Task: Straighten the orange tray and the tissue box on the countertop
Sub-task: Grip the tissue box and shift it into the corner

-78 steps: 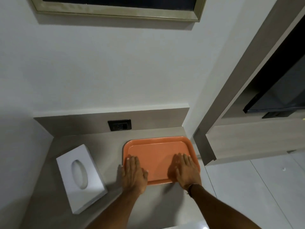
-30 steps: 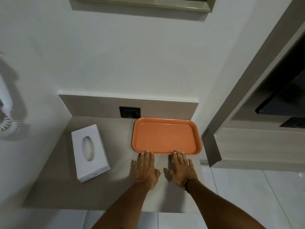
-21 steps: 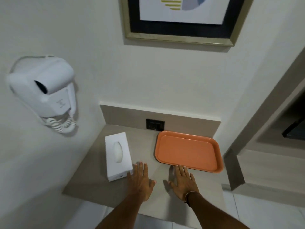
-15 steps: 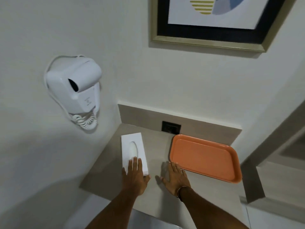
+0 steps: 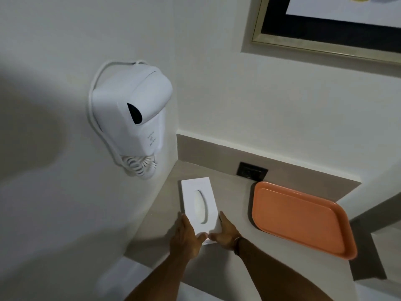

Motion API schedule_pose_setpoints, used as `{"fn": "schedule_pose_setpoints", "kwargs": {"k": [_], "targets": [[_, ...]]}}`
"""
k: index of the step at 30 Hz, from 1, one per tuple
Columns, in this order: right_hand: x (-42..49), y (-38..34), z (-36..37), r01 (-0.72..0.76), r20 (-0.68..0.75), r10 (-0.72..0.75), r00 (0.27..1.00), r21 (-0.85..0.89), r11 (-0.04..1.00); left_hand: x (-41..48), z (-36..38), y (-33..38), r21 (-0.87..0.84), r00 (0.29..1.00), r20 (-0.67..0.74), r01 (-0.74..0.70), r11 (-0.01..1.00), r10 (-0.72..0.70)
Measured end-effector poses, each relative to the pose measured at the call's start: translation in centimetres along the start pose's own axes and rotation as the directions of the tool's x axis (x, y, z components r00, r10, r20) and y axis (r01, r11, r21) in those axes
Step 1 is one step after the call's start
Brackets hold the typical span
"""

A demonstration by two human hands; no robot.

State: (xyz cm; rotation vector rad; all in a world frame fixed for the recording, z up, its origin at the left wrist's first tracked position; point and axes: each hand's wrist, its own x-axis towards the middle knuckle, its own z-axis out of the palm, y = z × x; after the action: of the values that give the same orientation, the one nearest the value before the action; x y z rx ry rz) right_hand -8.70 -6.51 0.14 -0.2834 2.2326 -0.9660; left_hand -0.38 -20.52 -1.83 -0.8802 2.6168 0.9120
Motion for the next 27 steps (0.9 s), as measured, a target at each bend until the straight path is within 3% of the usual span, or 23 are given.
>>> {"fn": "schedule_pose_setpoints", "kwargs": {"k": [3,10,27], "targets": [[0.3,0.3,0.3,-0.007,-0.046,0.010,0.999,0.070,0.998,0.2,0.0,-0.1,-0.126,1.000,0.007,-0.001,0.992,0.002],[2.7,-1.3,0.9,0.018,-0.088,-0.007,0.996,0.125,0.992,2.2,-2.5,-0.6,-0.226,1.000,0.012,-0.001,0.974,0.004],[12.0,-5.3,2.2,0.036,-0.138,-0.015,0.990,0.151,0.988,9.8,-9.0,-1.0,-0.175,0.995,0.008,-0.095,0.980,0.098]]}}
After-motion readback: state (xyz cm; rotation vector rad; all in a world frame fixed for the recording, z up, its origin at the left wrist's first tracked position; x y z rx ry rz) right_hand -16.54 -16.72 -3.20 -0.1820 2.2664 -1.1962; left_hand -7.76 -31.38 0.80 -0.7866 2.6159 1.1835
